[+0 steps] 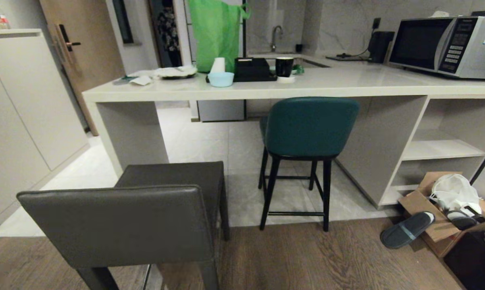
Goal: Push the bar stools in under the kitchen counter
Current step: Pull the blue chair out from under the dining table
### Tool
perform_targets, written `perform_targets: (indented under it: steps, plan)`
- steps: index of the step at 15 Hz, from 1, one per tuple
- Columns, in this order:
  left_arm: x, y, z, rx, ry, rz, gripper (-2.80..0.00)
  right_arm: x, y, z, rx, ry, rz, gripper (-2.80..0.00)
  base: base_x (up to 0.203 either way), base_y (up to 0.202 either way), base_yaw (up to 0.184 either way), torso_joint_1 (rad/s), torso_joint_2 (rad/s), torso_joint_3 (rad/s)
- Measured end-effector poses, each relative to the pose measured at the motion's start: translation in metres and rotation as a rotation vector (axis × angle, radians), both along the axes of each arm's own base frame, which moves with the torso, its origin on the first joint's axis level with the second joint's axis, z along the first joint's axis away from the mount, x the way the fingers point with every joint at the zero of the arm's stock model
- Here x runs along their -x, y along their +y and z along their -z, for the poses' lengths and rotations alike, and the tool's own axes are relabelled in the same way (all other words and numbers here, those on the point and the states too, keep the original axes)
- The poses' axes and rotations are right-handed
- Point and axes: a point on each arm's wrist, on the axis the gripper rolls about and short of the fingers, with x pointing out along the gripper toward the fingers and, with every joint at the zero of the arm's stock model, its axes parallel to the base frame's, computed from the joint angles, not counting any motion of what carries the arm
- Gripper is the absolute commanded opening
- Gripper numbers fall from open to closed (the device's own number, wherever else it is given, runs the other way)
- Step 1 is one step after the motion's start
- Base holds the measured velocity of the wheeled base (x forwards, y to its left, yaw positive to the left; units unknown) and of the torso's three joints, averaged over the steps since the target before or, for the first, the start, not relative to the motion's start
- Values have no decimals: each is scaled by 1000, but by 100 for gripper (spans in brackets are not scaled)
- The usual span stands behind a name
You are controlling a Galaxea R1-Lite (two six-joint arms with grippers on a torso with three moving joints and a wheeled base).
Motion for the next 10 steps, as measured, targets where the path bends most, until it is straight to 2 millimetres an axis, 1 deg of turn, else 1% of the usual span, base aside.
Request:
perform_targets:
  steps: [10]
  plan:
    - [0, 0, 0, 7, 0, 0, -280, 0, 0, 0, -1, 0, 2, -280, 0, -194, 1, 2, 4, 2]
